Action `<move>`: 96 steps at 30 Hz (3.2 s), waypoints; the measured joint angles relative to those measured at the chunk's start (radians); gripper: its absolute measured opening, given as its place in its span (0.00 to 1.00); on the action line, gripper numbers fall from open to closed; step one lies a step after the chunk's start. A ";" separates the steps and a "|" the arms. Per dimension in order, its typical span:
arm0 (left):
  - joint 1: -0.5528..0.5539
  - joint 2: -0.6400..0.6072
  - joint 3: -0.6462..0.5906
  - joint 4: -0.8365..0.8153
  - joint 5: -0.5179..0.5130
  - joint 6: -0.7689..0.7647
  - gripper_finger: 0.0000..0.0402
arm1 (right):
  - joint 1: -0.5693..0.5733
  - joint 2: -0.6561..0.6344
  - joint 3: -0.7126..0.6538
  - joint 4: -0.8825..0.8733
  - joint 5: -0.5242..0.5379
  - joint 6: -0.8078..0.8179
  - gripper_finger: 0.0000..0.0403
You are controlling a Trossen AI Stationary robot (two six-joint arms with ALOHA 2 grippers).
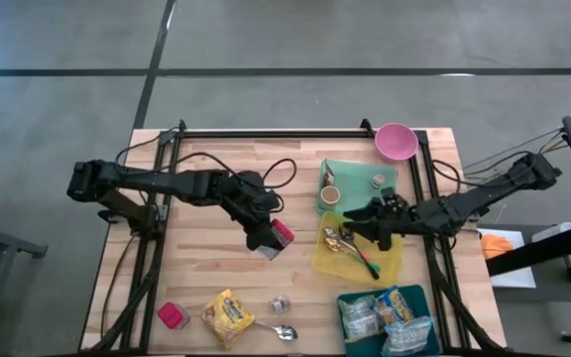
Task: Pick & Place Food Item
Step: Put the top red seasoning can into the green bin
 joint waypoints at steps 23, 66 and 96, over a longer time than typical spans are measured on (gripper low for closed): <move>0.057 0.000 0.001 0.033 0.072 0.054 0.42 | -0.307 0.493 0.385 -0.007 -0.653 -0.050 0.72; 0.058 -0.001 0.005 0.049 0.151 0.080 0.70 | -0.314 0.647 0.567 -0.117 -0.739 -0.158 0.53; 0.108 -0.096 0.005 -0.020 0.026 0.126 0.90 | -0.345 0.297 0.513 -0.666 -0.413 -0.076 0.53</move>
